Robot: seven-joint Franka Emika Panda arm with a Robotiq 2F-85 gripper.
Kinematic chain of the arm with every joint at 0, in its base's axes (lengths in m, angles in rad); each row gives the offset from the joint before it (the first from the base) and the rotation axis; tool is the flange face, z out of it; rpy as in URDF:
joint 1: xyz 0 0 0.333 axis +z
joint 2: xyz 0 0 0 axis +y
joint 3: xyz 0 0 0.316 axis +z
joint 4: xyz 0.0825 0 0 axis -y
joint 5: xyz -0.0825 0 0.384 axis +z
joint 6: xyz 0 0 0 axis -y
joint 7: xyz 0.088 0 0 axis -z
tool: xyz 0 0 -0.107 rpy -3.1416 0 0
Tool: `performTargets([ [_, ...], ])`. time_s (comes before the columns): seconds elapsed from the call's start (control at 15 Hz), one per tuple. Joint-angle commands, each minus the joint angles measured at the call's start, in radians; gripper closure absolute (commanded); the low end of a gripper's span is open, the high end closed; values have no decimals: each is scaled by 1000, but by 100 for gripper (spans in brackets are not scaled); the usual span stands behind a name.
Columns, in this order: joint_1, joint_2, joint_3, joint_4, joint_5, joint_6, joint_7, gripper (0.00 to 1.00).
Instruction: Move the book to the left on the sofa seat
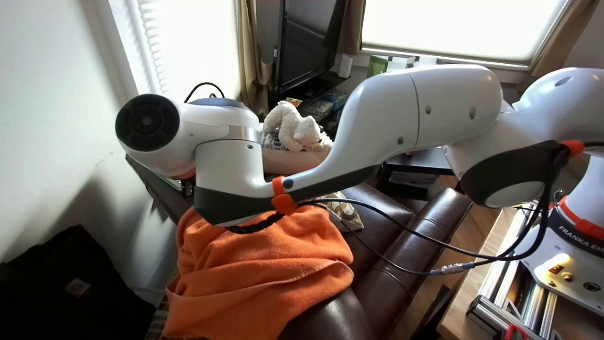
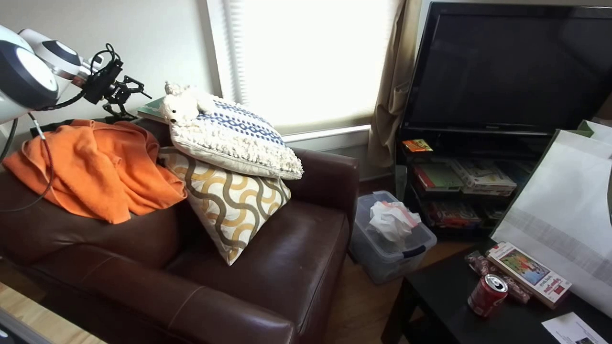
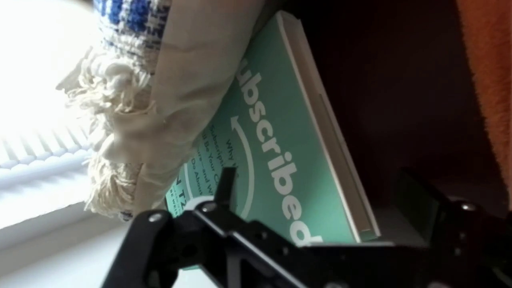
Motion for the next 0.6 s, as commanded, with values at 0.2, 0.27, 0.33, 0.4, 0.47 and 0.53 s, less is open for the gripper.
performTargets([
  [0.2,-27,38,13,19,14,168,0,0],
  [0.27,-31,41,22,19,27,182,-4,0],
  [0.33,-33,43,28,19,32,190,-3,0],
  [0.4,-33,47,20,19,23,197,4,0],
  [0.47,-34,53,12,20,14,215,5,0],
  [0.53,-37,61,8,19,8,244,1,0],
])
